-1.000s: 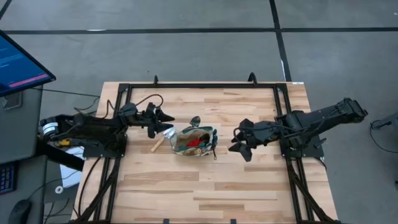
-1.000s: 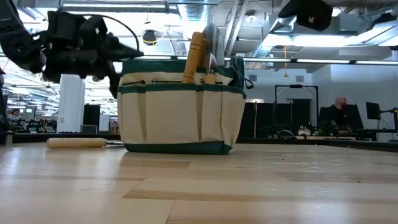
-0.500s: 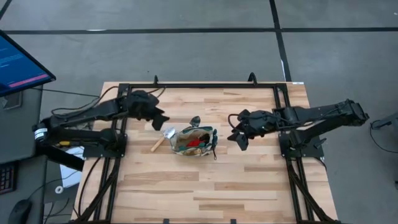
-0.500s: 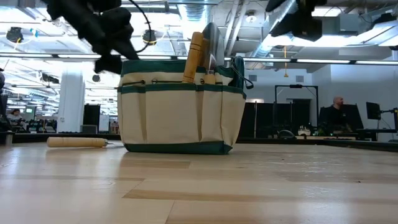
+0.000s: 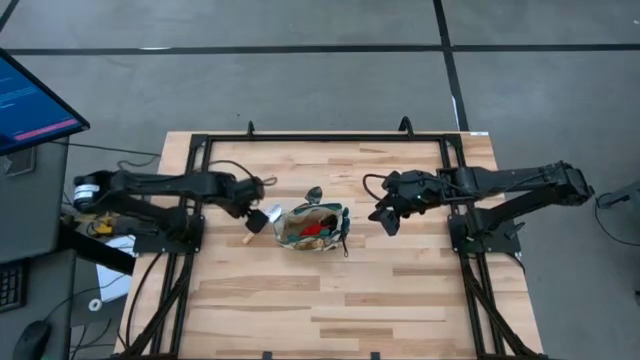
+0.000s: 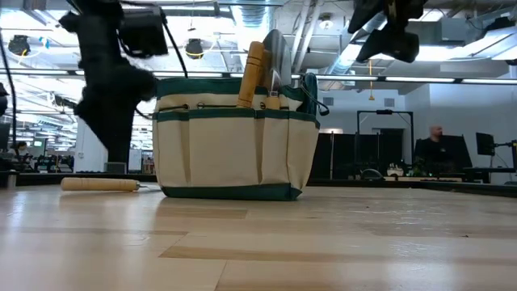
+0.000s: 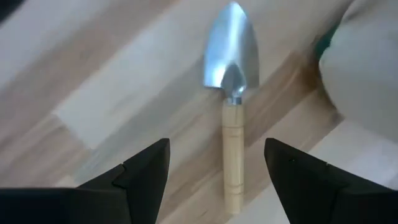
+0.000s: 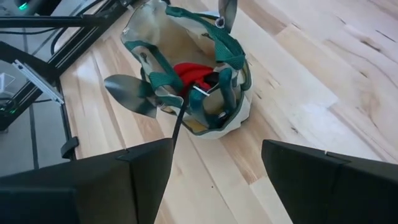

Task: Pick & Place Garden tools in Gardening bag
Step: Put the brown trowel into the gardening bag

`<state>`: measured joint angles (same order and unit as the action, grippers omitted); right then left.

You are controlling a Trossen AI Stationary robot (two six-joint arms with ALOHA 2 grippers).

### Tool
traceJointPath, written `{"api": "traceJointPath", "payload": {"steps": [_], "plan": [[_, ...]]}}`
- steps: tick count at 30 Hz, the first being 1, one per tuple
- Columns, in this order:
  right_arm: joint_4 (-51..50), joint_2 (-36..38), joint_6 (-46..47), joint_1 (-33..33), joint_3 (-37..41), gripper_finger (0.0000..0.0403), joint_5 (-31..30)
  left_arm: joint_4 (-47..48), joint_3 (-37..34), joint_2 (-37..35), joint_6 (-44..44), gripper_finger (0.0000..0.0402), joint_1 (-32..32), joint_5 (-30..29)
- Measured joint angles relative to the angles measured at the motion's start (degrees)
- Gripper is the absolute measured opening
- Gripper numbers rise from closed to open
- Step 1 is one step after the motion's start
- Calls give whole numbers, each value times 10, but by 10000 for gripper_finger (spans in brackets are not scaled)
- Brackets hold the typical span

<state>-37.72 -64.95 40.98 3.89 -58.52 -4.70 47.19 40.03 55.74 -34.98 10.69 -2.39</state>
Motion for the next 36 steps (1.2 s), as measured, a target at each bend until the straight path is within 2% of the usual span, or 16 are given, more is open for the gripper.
{"api": "traceJointPath", "payload": {"steps": [6,12,18,22,28,36], "plan": [[0,0,-5,-18,0,240,28,-126,-13,74,6,261,-42,-7],[-1,0,-5,-19,0,240,35,-122,-14,140,12,261,-44,-19],[0,0,-5,-17,0,240,46,-122,-20,171,16,257,-44,-13],[0,0,-5,-17,0,240,50,-135,-47,172,-1,210,-46,-14],[-1,0,-5,-17,0,240,49,-155,-69,126,-17,59,-46,-13],[-6,0,-5,-17,0,240,49,-163,-70,74,-25,56,-45,-43]]}}
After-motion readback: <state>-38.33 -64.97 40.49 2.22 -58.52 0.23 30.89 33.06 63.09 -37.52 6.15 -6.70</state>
